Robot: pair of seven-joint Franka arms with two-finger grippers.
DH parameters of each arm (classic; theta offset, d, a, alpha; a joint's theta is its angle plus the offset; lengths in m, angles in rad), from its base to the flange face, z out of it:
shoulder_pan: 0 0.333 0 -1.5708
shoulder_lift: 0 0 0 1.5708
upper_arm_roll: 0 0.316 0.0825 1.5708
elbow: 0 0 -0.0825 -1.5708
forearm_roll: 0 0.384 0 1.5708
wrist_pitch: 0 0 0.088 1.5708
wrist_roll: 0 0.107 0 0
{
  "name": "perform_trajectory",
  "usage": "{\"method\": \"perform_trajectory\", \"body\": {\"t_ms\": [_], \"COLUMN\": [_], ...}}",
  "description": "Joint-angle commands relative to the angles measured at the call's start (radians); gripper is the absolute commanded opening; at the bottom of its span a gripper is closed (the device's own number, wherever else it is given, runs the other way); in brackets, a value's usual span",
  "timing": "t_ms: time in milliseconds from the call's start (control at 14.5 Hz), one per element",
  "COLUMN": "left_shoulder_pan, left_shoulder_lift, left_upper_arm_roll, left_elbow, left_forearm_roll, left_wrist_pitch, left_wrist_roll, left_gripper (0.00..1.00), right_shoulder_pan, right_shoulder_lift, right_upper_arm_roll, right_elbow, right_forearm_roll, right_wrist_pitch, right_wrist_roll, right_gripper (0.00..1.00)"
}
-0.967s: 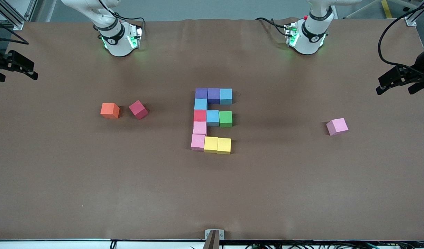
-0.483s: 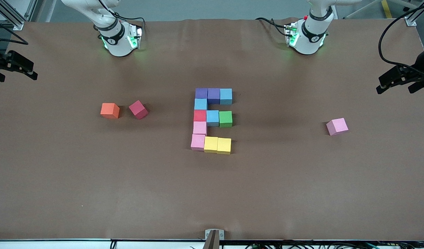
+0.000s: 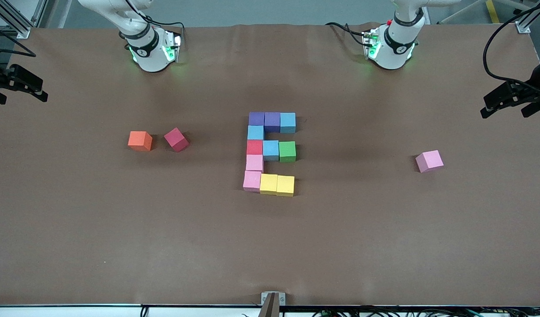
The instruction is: Arrange 11 blocks into digit 3
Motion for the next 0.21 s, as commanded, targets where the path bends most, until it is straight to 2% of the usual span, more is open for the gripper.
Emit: {"method": "perform_trajectory", "body": {"t_ms": [0,138], "left_shoulder_pan": [0.004,0.004], "left_shoulder_lift": [-0.016,-0.017], "left_upper_arm_roll": [0.000,0.000], "left_elbow": [0.001,0.001], "left_forearm_roll": [-0.015,-0.017], "left_wrist_pitch": [-0.016,-0.016], "left_wrist_roll": [-0.006,-0.009], "left_gripper": [1.00,1.00], "right_shoulder_pan": [-0.011,-0.009], "right_shoulder_lift": [-0.014,-0.014], "right_upper_arm_roll": [0.007,0.007], "right_elbow": [-0.012,-0.012], "right_forearm_roll": [0.000,0.000], "right_wrist_pitch": [0.005,0.005], "right_wrist_roll": [-0.005,-0.005], "right_gripper": [1.00,1.00]}}
